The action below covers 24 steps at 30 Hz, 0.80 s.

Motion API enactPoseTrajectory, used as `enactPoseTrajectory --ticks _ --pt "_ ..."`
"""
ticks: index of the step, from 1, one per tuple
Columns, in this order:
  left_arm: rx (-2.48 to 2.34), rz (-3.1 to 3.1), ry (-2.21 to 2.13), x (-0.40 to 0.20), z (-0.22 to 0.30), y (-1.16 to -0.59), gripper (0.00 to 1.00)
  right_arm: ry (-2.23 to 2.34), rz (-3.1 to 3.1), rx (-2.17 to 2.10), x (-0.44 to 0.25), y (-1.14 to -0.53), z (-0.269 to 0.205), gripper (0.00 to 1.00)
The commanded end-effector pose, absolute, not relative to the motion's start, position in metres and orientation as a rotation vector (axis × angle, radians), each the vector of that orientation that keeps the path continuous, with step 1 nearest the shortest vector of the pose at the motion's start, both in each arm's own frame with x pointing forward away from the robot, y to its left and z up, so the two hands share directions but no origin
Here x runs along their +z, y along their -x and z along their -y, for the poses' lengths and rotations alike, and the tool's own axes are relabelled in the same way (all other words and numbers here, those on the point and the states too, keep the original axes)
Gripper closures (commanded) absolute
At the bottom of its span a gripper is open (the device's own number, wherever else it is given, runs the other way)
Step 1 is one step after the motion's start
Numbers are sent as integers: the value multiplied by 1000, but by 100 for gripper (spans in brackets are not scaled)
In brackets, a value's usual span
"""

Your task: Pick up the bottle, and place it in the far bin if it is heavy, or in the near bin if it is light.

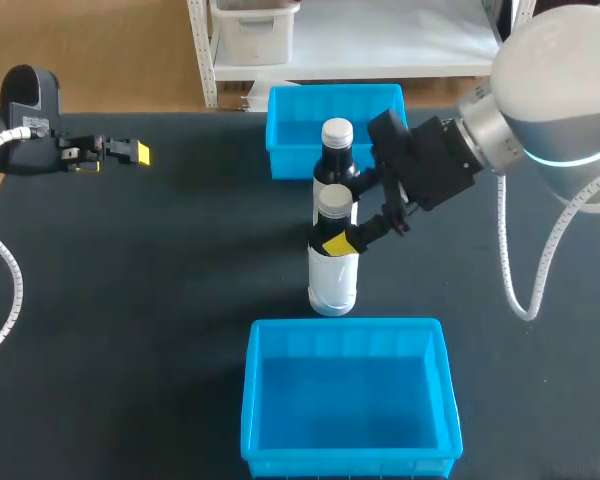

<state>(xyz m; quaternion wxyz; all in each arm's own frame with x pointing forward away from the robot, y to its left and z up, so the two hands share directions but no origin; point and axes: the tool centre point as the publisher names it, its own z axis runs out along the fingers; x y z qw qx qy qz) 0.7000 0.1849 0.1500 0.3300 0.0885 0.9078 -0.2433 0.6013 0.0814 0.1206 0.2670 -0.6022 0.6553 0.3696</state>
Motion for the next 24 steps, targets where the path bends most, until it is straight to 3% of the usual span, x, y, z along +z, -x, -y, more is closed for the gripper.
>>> enactPoseTrajectory --ticks 1,9,13,16,19,24 --pt "-636 -2374 -231 150 -185 -700 0 1622 -1768 998 121 -602 -81 23" --pt "-636 -2374 -231 150 -185 -700 0 1622 -1765 1004 120 -602 -81 26" --pt "-636 -2374 -231 150 -185 -700 0 1622 -1764 1009 120 -602 -81 36" --pt "-636 -2374 -231 150 -185 -700 0 1622 -1765 1012 119 -602 -81 38" --pt "-636 -2374 -231 150 -185 -700 0 1620 -1764 1013 119 -602 -81 51" --pt "-636 -2374 -231 150 -185 -700 0 1616 -1764 1013 119 -602 -80 55"
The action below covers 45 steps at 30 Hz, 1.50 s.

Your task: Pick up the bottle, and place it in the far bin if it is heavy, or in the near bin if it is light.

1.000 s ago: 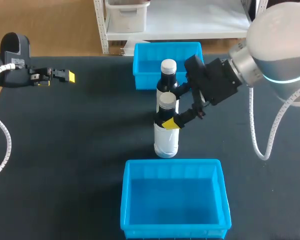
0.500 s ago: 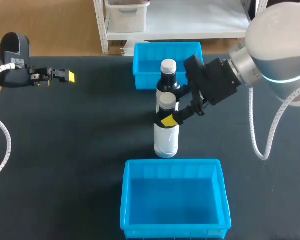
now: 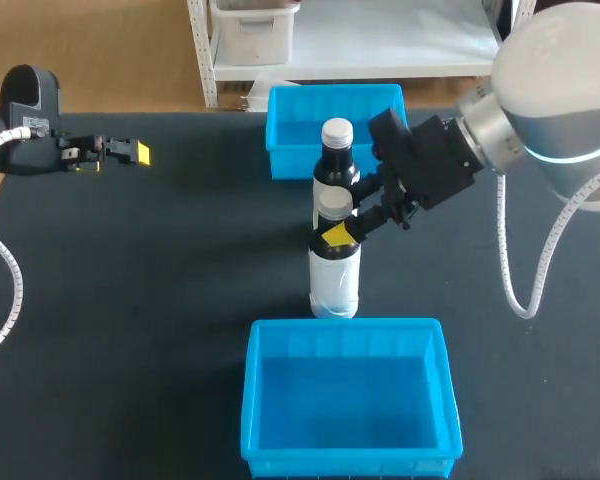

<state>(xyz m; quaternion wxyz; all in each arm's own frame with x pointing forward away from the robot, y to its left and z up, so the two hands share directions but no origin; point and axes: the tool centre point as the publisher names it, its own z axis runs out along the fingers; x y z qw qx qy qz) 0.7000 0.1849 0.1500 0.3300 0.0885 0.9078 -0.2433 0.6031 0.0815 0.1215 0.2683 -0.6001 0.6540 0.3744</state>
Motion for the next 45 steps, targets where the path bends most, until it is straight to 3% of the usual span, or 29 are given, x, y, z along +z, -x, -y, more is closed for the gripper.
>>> enactPoseTrajectory --ticks 1,7,12,45 --pt "-636 -2374 -231 150 -185 -700 0 1615 -1764 1013 119 -602 -80 56" --pt "-636 -2374 -231 150 -185 -700 0 1608 -1764 1008 122 -603 -77 72" --pt "-636 -2374 -231 150 -185 -700 0 1593 -1772 979 129 -605 -68 100" --pt "-636 -2374 -231 150 -185 -700 0 1393 -1854 794 201 -613 24 100"
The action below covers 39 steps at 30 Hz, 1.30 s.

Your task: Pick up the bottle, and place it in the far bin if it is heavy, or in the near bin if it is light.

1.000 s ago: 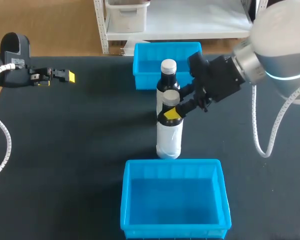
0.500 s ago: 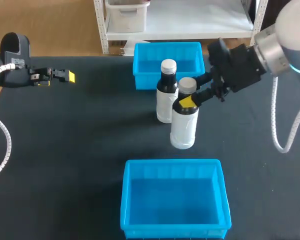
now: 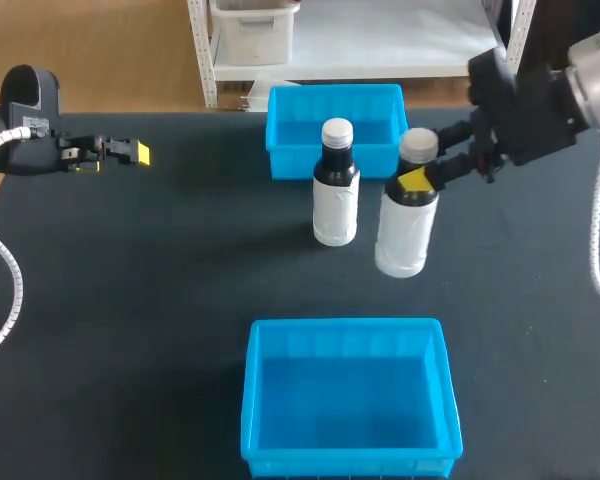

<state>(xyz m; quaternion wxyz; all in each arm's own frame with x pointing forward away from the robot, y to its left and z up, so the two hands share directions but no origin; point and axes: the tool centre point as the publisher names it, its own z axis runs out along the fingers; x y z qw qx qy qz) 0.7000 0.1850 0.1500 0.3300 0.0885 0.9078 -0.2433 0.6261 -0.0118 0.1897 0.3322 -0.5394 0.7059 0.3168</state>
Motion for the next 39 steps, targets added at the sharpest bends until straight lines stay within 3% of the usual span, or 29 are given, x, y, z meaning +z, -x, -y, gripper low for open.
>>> enactPoseTrajectory --ticks 1,18,39 --pt "-636 -2374 -231 150 -185 -700 0 1391 -1855 786 204 -612 26 100" --pt "-636 -2374 -231 150 -185 -700 0 1452 -1795 734 247 -577 30 100" --pt "-636 -2374 -231 150 -185 -700 0 1727 -1569 921 267 -485 -55 100"
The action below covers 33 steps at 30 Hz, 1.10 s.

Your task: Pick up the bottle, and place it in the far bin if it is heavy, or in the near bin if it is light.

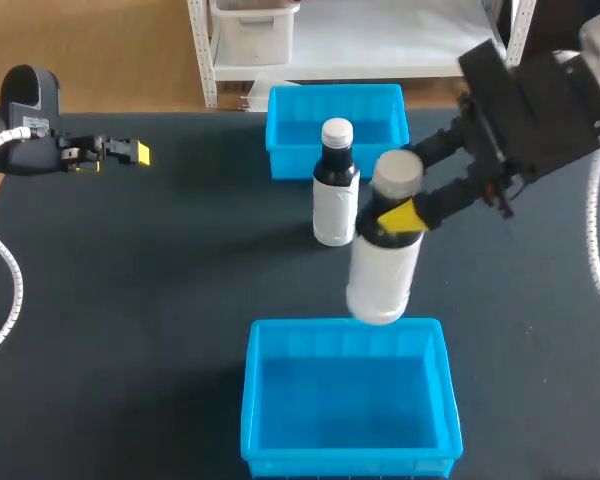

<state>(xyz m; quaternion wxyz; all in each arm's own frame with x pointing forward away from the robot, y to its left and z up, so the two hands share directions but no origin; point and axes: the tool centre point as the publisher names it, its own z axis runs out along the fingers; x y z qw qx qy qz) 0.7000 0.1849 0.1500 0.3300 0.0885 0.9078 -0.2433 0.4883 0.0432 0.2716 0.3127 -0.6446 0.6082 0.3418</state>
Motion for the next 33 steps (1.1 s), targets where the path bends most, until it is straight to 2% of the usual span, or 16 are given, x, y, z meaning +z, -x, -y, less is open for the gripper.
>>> enactPoseTrajectory --ticks 1,18,33 --pt "-636 -2374 -231 150 -185 -700 0 1740 -1556 930 265 -482 -58 100" --pt "-636 -2374 -231 150 -185 -700 0 1862 -1475 1120 214 -448 -108 100" --pt "-636 -2374 -231 150 -185 -700 0 1949 -1439 1142 176 -439 -122 100"
